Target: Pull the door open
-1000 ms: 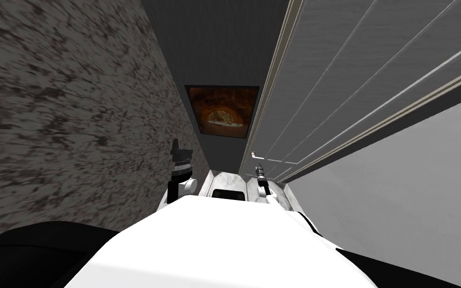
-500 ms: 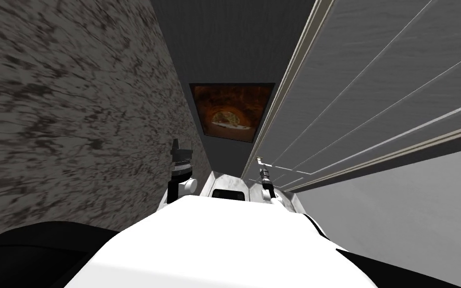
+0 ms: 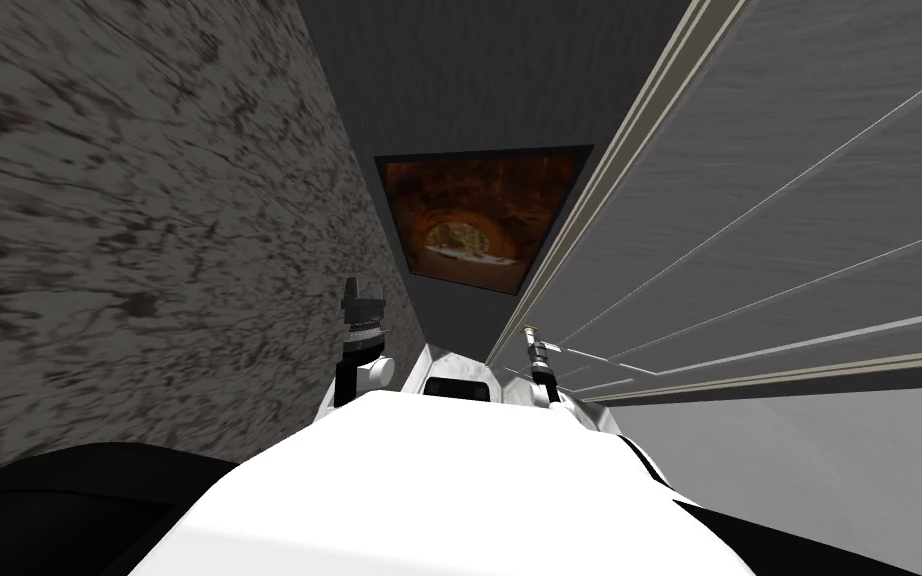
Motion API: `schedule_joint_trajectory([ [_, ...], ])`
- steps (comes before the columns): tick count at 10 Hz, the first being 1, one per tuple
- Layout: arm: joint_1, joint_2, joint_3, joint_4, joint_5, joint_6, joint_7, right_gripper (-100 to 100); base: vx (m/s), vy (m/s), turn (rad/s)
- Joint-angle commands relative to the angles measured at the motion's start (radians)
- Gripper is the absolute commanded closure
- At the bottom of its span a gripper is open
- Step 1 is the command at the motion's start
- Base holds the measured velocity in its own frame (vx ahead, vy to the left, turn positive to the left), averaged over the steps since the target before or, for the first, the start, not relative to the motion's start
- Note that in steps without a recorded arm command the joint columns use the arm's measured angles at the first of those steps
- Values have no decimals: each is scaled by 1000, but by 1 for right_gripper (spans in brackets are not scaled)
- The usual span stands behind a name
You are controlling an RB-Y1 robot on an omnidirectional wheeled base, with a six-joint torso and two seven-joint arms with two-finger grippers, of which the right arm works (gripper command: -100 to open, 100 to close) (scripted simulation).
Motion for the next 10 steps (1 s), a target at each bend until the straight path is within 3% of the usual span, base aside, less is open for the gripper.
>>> schedule_joint_trajectory([
  [1,0,0,0,1,0,0,0,100,-30,2,-7],
  [5,0,0,0,1,0,0,0,100,-15,2,2],
  [10,24,-31,50,-6,33,-30,-59,100,-181,-41,88],
])
